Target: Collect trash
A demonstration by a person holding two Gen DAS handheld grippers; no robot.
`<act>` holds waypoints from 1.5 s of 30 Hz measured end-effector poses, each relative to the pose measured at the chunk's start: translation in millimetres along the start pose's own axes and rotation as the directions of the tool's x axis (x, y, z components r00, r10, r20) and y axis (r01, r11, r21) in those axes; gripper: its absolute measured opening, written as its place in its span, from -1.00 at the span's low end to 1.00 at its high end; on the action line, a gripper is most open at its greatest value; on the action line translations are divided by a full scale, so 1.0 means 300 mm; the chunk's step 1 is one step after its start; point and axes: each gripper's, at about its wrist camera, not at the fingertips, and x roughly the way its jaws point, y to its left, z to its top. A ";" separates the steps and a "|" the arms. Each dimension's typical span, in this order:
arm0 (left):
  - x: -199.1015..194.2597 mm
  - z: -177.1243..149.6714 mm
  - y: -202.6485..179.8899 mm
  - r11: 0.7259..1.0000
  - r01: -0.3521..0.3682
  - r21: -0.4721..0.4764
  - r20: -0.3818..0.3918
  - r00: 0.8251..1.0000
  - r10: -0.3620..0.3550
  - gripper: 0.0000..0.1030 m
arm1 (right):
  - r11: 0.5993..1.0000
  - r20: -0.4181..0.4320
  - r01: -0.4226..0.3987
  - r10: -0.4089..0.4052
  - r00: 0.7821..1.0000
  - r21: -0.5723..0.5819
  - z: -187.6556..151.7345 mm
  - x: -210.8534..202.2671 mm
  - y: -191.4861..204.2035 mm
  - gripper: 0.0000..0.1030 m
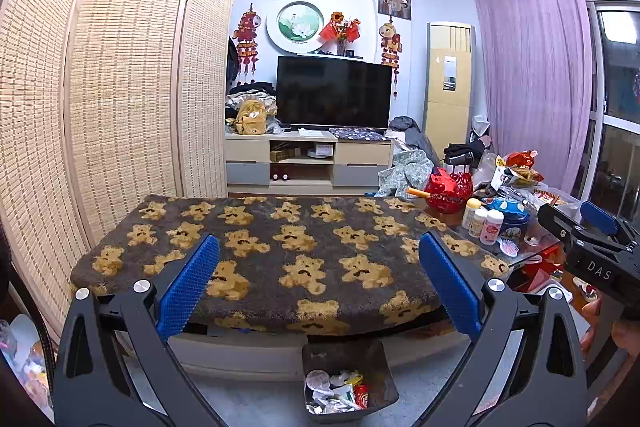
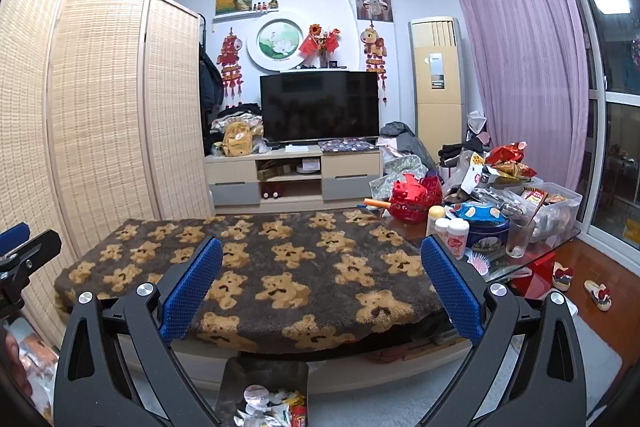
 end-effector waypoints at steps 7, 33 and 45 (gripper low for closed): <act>-0.002 -0.003 0.002 1.000 0.001 -0.003 -0.002 1.000 -0.001 0.84 | 1.000 -0.004 -0.004 0.004 1.000 0.002 0.000 0.002 0.000 0.94; 0.019 -0.006 0.004 1.000 0.023 -0.006 -0.022 1.000 -0.023 0.84 | 1.000 -0.029 -0.003 0.004 1.000 0.011 -0.016 0.028 -0.014 0.94; 0.028 -0.019 -0.006 0.999 0.044 -0.006 -0.024 0.999 -0.044 0.84 | 1.000 -0.048 -0.010 0.011 0.999 0.017 -0.016 0.050 -0.033 0.94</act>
